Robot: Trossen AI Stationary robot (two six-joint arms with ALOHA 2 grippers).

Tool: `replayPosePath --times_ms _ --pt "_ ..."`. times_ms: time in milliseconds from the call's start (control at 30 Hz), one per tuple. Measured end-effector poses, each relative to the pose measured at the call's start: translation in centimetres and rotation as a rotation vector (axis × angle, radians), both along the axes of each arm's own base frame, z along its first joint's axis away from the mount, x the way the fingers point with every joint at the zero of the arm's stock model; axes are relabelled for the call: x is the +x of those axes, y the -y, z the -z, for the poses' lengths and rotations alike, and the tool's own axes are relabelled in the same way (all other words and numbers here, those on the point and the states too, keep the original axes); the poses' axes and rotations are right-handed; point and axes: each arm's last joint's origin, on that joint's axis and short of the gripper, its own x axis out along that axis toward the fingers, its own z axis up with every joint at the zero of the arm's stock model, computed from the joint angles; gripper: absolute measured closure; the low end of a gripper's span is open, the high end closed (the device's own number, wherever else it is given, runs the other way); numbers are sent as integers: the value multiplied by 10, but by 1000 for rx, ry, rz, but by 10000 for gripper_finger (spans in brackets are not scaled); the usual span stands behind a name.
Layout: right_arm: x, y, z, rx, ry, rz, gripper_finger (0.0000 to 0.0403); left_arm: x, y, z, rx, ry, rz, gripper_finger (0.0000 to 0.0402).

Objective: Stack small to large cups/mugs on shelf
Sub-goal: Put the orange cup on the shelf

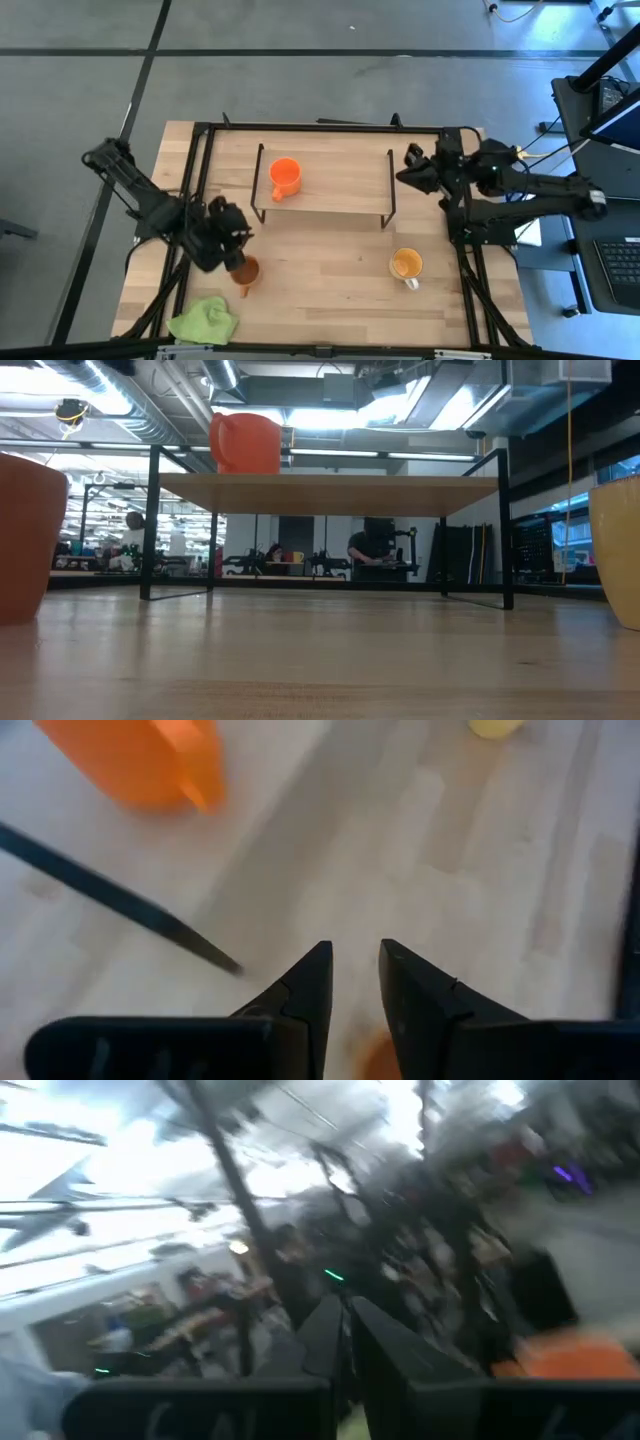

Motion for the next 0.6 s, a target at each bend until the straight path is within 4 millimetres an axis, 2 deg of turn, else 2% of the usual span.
replayPosePath --times_ms 100,267,433,600 --pt "17 -8 -21 -76 86 -27 373 -1 -17 -7 80 5 25 328" --pt "43 -21 -36 -113 90 -80 373 -2 -43 -14 141 -13 -5 338" --pt "66 -28 -19 -101 -37 -118 373 -1 -58 -12 152 -36 17 352" --pt "78 -20 -3 -103 -165 -87 373 8 -71 10 84 -4 33 382"
